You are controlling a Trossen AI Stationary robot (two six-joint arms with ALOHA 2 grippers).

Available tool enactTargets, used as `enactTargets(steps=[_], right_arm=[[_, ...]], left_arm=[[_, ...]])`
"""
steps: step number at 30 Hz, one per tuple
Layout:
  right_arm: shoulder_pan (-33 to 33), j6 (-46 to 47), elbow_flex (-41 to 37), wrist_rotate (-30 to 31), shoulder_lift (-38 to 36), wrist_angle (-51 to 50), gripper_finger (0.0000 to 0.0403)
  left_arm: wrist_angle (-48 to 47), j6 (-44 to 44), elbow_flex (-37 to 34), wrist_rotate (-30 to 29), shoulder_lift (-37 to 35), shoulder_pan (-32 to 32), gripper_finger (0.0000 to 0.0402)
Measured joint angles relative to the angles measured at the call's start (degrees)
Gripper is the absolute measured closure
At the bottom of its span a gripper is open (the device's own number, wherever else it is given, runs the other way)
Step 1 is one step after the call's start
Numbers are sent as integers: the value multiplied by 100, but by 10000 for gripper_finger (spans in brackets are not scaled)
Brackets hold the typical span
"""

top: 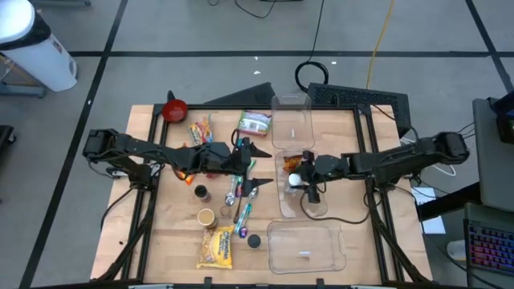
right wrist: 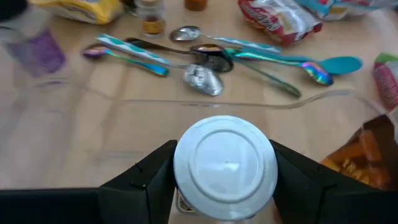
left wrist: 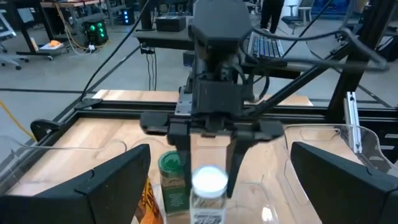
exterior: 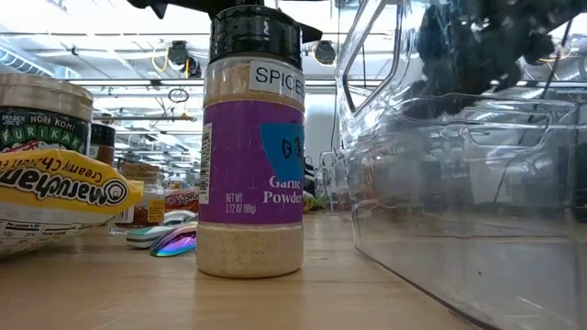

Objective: Pick & Place Food Item
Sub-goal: Put the white seasoning bottle into the middle transparent bin

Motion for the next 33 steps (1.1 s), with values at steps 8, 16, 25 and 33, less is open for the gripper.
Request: enactTargets(steps=[8,16,25,33], right_arm=[[-56,-263,5,268,476,528,203],[-359,-320,11,517,529,449,203],[-496,-380,22,512,603,241,203],[-498,-363,17,518,576,249,184]], left_arm=[[-65,-16,-2,0,0,0,7],[-58,-28,-2,0,0,0,7],[-63,-27,-2,0,2,0,7],[-68,-27,-2,0,4,0,7]])
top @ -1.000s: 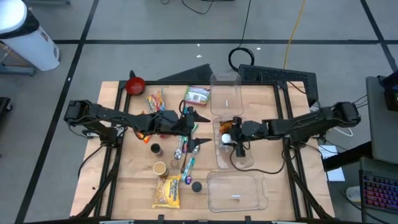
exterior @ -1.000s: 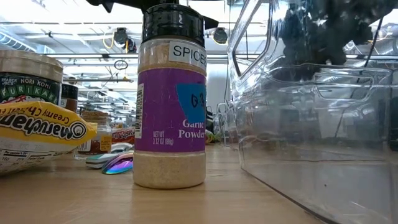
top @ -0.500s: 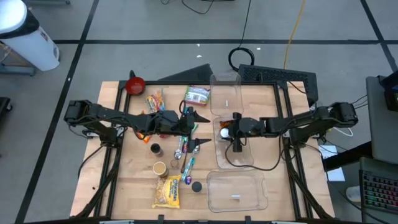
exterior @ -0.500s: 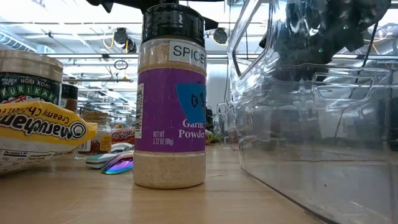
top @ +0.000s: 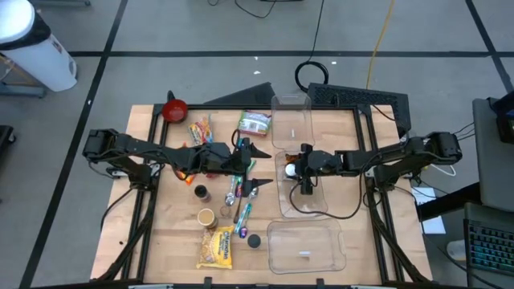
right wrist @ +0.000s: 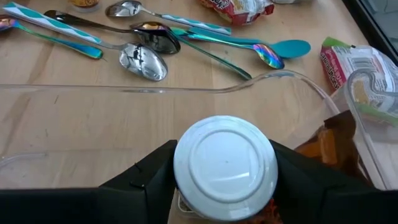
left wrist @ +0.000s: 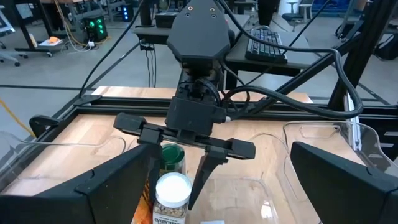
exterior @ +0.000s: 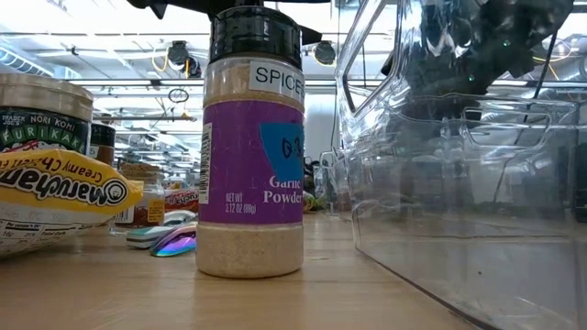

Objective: Pick & Place Food Item
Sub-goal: Put the white seasoning bottle into the middle transparent bin, then put the orange seasoning bottle into the middle transparent bin

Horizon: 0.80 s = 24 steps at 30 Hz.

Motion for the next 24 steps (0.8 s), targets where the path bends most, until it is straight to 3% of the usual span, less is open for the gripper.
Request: enactTargets(steps=[5,9,16,21,24], right_arm=[[9,50,-11,3,-11,-52,65],[11,158,-11,2,-219,-16,15],[270,324,-11,2,-1069,-63,12],[713,202,-13,2,-1896,330,12],[980,-11,-13,0,-2350,796,12]], left_arm=[[-12,2,0,0,0,0,7],[-16,2,0,1,0,0,7],[-390,-73,-10,61,-169,-15,7],[-1720,-20,-17,296,-1216,-255,7],[-1739,230,-300,-165,-1788,-698,7]])
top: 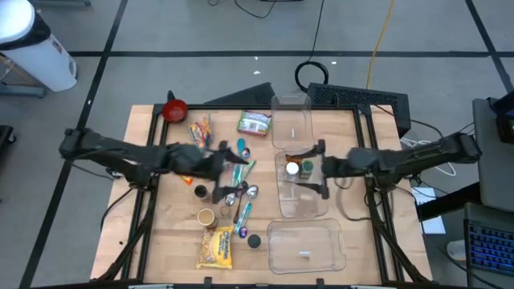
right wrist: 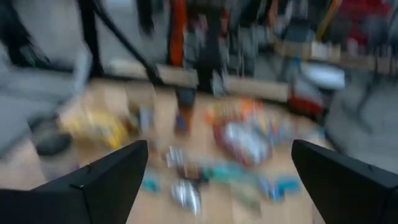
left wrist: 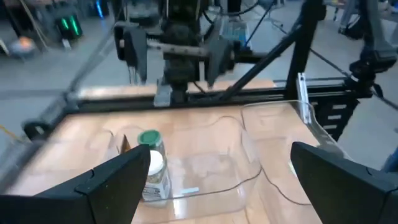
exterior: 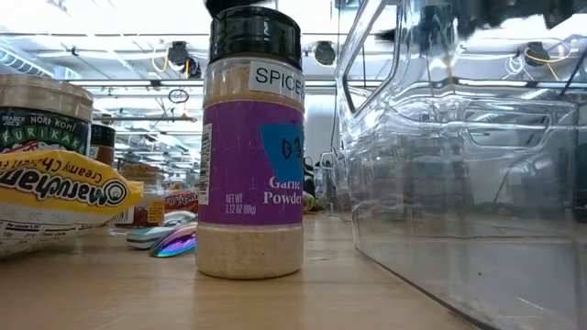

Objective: Pick & Place Food Item
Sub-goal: Put the orange seasoning bottle into the middle transparent bin

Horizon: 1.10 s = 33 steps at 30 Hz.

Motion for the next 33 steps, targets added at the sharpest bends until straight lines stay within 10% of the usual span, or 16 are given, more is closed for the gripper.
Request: enactTargets(steps=[7,16,33], right_arm=[[546,23,2,-4,-676,264,11],[885,200,-2,0,-443,28,11],[882,68,-2,0,-406,9,11]], left_arm=[[143,156,-1095,-1537,-1232,-903,7],[486,-12,-2221,-1648,-2451,-1293,7],[1153,-1865,-2917,-2214,-2160,-1110,7]])
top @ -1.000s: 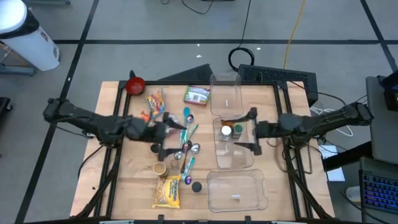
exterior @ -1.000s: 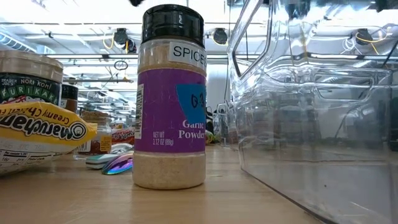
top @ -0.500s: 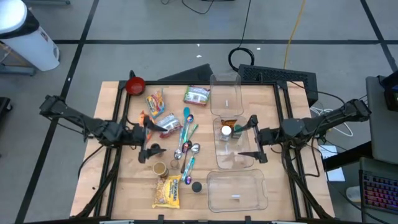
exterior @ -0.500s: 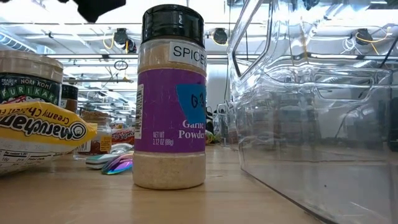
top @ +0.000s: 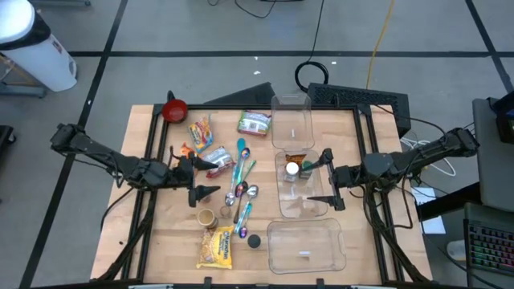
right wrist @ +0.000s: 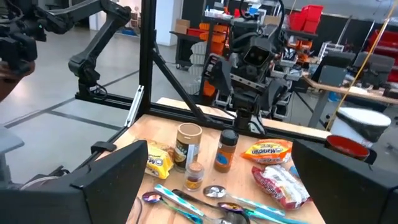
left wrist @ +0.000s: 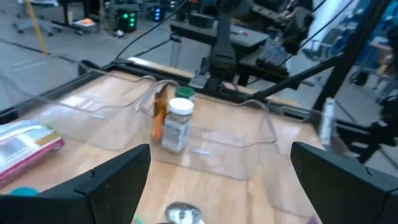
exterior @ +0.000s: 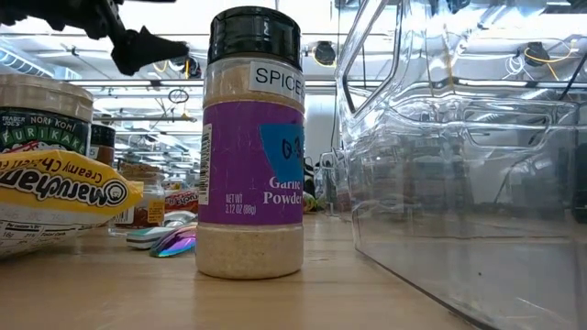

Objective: Pick & Place Food Item
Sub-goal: Put the orange seasoning bottle into the middle transparent bin

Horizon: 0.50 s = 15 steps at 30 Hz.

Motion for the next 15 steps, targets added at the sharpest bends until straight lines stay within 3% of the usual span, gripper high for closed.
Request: enactTargets(steps=[4,8,12,15], right_arm=[[0,142,0,2,2,-96,11],[0,145,0,2,35,-86,11],[0,192,0,3,69,-71,11],[0,254,0,2,72,-81,11]], left_arm=[[-1002,-412,396,313,-58,80,7],[-3264,-1262,1442,281,7,145,7],[-5263,-1959,2189,183,516,150,7],[-5797,-2523,2268,402,856,138,7]])
